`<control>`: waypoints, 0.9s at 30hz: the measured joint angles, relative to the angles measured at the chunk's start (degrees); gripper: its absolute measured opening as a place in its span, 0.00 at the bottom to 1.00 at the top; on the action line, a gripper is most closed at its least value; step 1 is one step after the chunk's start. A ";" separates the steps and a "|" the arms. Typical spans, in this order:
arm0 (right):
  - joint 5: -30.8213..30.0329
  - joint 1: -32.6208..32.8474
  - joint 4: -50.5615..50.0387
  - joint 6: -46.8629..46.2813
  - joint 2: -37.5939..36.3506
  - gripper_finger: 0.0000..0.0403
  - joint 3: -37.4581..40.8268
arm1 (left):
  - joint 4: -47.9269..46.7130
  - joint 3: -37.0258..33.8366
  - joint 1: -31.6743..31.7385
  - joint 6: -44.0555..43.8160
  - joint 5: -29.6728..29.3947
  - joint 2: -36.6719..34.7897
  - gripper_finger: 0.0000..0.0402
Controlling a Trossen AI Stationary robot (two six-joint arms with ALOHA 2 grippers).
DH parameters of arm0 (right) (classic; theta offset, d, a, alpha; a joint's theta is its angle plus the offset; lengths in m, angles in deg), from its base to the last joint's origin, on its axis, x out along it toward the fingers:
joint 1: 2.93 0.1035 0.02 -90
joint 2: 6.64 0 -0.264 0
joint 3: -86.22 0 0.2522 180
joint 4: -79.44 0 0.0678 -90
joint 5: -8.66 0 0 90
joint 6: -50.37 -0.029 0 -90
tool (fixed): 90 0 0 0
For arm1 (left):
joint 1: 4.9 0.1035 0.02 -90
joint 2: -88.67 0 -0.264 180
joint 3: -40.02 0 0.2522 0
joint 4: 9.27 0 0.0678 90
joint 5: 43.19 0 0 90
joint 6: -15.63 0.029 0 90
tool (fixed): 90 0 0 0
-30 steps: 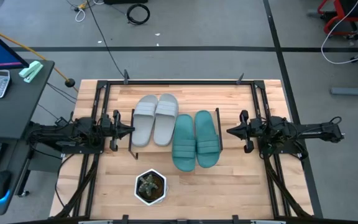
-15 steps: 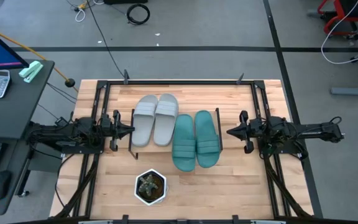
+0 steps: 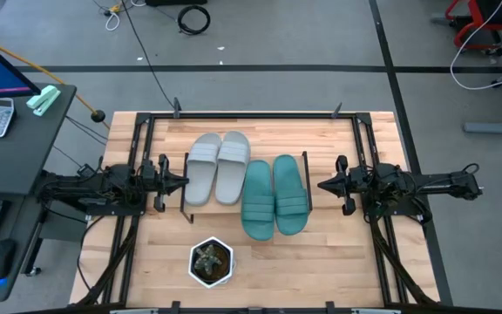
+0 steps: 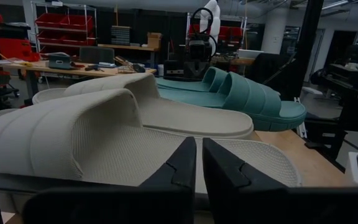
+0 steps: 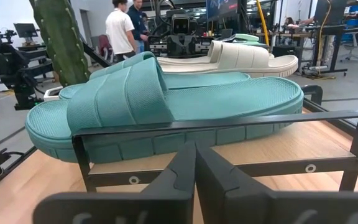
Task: Pick and place slides into the shelf
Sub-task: Return to Home Position
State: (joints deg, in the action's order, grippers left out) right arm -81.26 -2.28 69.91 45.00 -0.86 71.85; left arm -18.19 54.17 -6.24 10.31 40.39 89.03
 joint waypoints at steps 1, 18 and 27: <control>0.01 0.00 0.00 0.00 0.00 0.04 0.00 | 0.00 0.01 0.00 0.04 0.00 0.00 0.09; 0.01 0.00 0.00 0.00 0.00 0.04 0.00 | 0.01 0.00 0.00 0.03 0.00 0.00 0.06; 0.01 0.00 0.00 -0.02 0.00 0.04 0.00 | 0.01 -0.01 -0.01 0.04 0.00 -0.01 0.09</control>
State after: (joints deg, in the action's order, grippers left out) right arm -81.24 -2.28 69.91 44.98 -0.86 71.85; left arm -18.18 54.16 -6.26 10.35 40.39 89.02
